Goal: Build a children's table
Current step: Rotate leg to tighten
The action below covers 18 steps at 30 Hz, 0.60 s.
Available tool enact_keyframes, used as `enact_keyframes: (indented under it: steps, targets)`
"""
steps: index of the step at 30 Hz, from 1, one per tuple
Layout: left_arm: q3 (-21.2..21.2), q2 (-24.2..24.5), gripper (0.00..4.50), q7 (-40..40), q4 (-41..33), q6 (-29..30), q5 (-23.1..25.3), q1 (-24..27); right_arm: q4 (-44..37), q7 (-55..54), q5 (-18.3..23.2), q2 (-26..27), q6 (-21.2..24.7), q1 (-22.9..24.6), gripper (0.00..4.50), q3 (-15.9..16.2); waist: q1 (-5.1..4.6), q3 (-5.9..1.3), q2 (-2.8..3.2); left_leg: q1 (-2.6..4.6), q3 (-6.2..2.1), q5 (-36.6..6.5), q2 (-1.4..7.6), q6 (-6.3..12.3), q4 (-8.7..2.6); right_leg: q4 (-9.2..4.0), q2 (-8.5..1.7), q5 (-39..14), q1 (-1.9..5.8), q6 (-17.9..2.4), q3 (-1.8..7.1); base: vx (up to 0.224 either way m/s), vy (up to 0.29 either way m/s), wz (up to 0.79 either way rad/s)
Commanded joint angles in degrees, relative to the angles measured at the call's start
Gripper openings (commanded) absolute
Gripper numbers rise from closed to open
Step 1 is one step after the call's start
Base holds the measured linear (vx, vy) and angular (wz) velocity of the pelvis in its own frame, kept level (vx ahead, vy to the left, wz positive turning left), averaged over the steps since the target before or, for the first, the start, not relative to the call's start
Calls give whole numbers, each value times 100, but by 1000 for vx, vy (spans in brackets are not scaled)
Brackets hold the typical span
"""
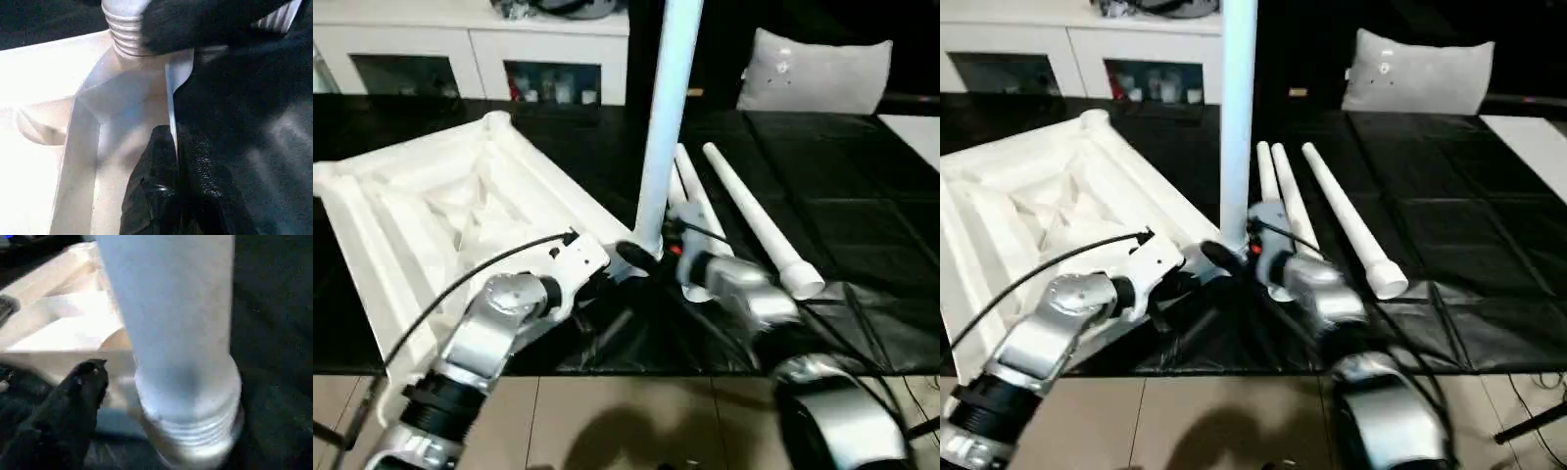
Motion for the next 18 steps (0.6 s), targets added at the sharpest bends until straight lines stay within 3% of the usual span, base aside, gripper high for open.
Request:
enact_keyframes:
  steps: [1,4,10,11,14,15,18]
  targets:
    - [-123,187,0,-380,151,-460,16,-23,-300,487,60,-218,-21,78,442,101,30,-392,99,-55,8,-620,175,480,-408,-280,-401,-899,379,-1247,322,0,0,0]
    - [-271,472,0,-798,254,-807,-15,-14,-446,975,-2,-535,-101,118,442,188,55,-387,96,-35,26,-695,187,470,-406,-279,-399,-1015,370,-1269,326,0,0,0]
    - [-515,856,0,-1390,505,-1483,28,-54,-509,1546,-193,-844,-253,58,442,437,104,-356,117,14,33,-1125,199,280,-435,-358,-404,-1686,334,-1103,325,0,0,0]
    - [-576,975,0,-1702,580,-1658,-43,-61,-577,1839,-281,-967,-293,55,442,641,118,-358,105,8,32,-1127,198,273,-435,-348,-401,-1687,344,-1094,322,0,0,0]
    - [-606,1032,0,-1893,603,-1762,-93,-69,-596,1951,-323,-1007,-316,53,442,725,129,-364,97,14,40,-1046,212,258,-434,-319,-399,-1520,342,-1126,332,0,0,0]
    - [-636,1076,0,-2024,656,-1865,-105,-89,-610,2049,-336,-1020,-301,56,442,770,133,-367,67,7,47,-979,216,270,-431,-298,-406,-1467,348,-1152,342,0,0,0]
    - [-702,1144,0,-2202,750,-2023,-93,-128,-594,2234,-383,-1030,-307,57,442,872,167,-374,85,6,57,-899,226,270,-428,-287,-409,-1404,350,-1165,341,0,0,0]
